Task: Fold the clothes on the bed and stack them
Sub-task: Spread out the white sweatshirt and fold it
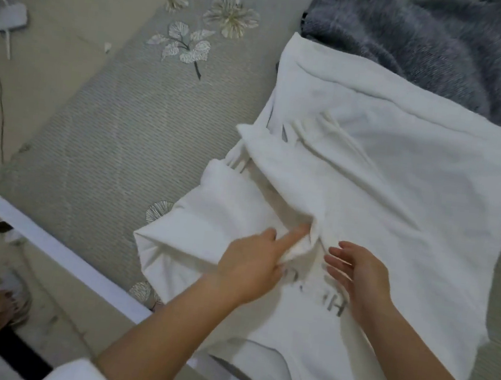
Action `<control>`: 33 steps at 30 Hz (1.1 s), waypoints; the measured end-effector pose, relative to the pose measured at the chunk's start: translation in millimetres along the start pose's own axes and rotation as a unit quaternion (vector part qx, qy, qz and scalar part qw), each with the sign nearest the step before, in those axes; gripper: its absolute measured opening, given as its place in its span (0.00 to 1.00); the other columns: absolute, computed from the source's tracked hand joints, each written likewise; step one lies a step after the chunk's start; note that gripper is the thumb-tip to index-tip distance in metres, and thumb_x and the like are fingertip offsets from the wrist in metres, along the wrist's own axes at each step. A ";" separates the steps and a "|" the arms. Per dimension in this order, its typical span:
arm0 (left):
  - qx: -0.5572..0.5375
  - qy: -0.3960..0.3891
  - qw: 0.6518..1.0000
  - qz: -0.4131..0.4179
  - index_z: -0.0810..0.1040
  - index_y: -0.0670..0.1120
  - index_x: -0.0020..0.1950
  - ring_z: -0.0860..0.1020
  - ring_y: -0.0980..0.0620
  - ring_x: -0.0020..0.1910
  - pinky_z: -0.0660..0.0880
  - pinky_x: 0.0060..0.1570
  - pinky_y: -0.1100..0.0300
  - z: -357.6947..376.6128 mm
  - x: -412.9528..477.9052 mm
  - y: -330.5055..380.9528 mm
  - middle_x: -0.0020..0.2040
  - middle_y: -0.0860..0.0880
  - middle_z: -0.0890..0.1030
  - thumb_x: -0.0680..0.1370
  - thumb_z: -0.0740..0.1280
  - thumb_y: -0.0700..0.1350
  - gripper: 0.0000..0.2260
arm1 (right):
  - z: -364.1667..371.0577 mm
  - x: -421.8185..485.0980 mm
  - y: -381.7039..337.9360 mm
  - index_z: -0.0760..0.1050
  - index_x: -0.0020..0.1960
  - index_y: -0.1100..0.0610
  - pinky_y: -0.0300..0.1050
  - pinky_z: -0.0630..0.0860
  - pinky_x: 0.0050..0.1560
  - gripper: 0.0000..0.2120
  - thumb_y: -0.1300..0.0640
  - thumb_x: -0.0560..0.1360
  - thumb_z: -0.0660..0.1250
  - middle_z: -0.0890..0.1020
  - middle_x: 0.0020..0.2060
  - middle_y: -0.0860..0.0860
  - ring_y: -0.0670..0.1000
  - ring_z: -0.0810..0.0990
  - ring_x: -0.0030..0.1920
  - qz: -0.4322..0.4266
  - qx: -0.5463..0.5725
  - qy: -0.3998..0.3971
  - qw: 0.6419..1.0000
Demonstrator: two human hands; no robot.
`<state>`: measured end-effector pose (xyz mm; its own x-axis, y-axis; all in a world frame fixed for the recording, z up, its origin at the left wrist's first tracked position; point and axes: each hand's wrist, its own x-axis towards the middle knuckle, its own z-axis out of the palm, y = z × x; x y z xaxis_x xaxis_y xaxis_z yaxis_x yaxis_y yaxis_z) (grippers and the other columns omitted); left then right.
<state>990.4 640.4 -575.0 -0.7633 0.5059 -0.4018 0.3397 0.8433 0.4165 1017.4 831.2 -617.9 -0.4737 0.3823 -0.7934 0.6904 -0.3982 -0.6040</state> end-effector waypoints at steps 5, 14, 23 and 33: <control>0.102 -0.076 0.991 -0.045 0.51 0.54 0.77 0.66 0.46 0.58 0.61 0.46 0.56 49.7 -24.6 -26.9 0.60 0.47 0.67 0.75 0.58 0.39 0.33 | -7.6 -2.1 3.5 0.72 0.59 0.57 0.43 0.75 0.48 0.15 0.62 0.73 0.67 0.78 0.51 0.51 0.50 0.78 0.47 -0.162 -0.233 0.047 0.958; 0.128 0.015 0.974 -0.188 0.27 0.63 0.71 0.35 0.35 0.74 0.41 0.71 0.39 51.1 -38.3 -83.3 0.77 0.42 0.36 0.73 0.58 0.33 0.47 | 74.2 -0.9 8.4 0.57 0.71 0.58 0.52 0.66 0.63 0.36 0.44 0.71 0.68 0.63 0.69 0.54 0.56 0.62 0.68 -0.366 -0.611 -0.047 0.700; 0.056 -0.045 0.966 -0.249 0.22 0.62 0.68 0.36 0.27 0.72 0.54 0.67 0.31 53.9 -24.4 -81.2 0.74 0.40 0.29 0.75 0.60 0.35 0.48 | 31.7 10.1 -24.7 0.74 0.39 0.59 0.38 0.73 0.38 0.05 0.60 0.73 0.63 0.78 0.36 0.52 0.53 0.77 0.40 -0.183 -0.038 0.065 0.980; 0.059 -0.089 0.959 -0.262 0.21 0.61 0.68 0.32 0.25 0.69 0.53 0.64 0.27 64.0 -12.7 -82.5 0.70 0.36 0.25 0.72 0.67 0.50 0.51 | -36.1 5.9 18.7 0.64 0.67 0.57 0.46 0.73 0.54 0.28 0.61 0.71 0.72 0.72 0.63 0.56 0.54 0.75 0.56 -0.101 -0.176 0.132 0.970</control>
<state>1007.2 576.0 -656.5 -0.7439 0.0209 -0.6679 0.0025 0.9996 0.0285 1047.3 856.1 -631.2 -0.4944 0.6410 -0.5871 0.7644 -0.0010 -0.6448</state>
